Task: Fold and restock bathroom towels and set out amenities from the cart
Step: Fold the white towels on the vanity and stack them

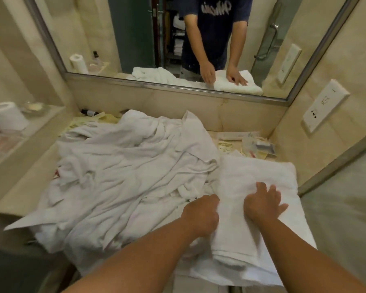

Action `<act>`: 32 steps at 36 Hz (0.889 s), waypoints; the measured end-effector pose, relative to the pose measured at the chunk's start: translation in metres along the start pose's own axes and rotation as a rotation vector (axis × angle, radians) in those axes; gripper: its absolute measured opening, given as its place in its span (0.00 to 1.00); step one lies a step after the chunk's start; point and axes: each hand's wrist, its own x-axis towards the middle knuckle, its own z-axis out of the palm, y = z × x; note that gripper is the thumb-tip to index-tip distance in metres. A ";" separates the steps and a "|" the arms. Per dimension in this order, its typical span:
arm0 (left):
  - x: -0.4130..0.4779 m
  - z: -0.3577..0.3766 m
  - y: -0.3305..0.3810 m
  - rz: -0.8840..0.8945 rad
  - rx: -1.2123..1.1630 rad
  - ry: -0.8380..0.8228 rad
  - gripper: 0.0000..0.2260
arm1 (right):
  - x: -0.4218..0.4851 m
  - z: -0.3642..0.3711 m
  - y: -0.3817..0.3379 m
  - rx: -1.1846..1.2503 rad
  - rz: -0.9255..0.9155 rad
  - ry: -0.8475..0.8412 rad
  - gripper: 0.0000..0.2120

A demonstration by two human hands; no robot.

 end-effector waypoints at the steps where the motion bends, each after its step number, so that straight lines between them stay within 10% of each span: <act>1: -0.006 -0.007 -0.012 -0.042 -0.008 0.042 0.18 | -0.002 0.001 -0.004 0.040 -0.012 0.051 0.23; 14: -0.019 -0.149 -0.191 -0.479 0.088 0.413 0.26 | -0.028 0.037 -0.149 0.144 -0.374 -0.047 0.16; 25: 0.025 -0.189 -0.268 -0.403 -0.146 0.053 0.44 | 0.022 0.066 -0.255 0.172 -0.467 -0.262 0.38; 32: 0.040 -0.194 -0.265 -0.369 -0.182 -0.156 0.06 | 0.051 0.089 -0.295 -0.021 -0.404 -0.229 0.32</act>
